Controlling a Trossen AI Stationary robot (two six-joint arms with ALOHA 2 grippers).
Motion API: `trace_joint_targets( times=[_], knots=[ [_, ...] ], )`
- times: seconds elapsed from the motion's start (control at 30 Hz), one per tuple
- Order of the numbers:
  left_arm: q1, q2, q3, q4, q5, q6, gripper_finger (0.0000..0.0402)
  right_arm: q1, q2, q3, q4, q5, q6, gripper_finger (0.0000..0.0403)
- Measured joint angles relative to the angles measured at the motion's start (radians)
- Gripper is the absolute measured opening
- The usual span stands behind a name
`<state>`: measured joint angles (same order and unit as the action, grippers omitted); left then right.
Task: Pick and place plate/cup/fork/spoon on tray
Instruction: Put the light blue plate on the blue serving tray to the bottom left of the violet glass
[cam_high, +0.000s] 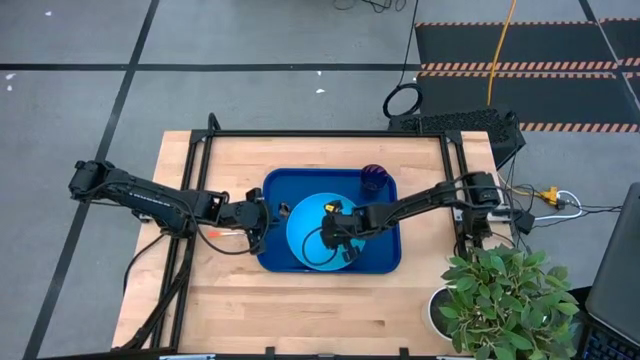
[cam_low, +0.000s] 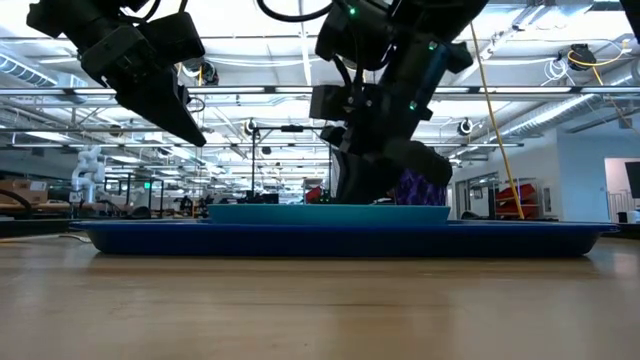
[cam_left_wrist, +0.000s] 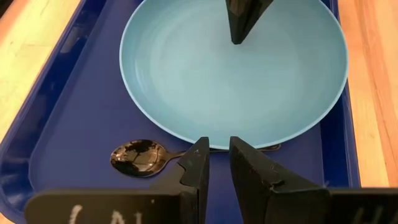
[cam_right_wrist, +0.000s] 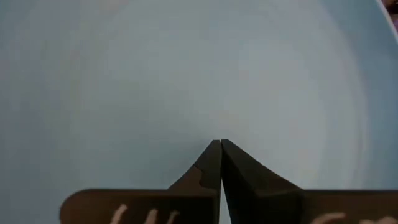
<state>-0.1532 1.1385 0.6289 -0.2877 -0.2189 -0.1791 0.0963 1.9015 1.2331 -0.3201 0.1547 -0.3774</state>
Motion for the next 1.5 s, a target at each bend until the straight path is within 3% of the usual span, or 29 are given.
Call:
trace_joint_targets(
  times=[0.63,1.5],
  knots=[
    [0.0,0.0,-0.148,0.133,0.0,-0.041,0.0067,-0.047,-0.006,-0.032,-0.029,0.0,0.025,0.0],
    [0.0,0.0,-0.148,0.143,0.0,-0.058,0.0067,-0.05,-0.019,-0.034,-0.122,0.001,0.108,0.0]
  ],
)
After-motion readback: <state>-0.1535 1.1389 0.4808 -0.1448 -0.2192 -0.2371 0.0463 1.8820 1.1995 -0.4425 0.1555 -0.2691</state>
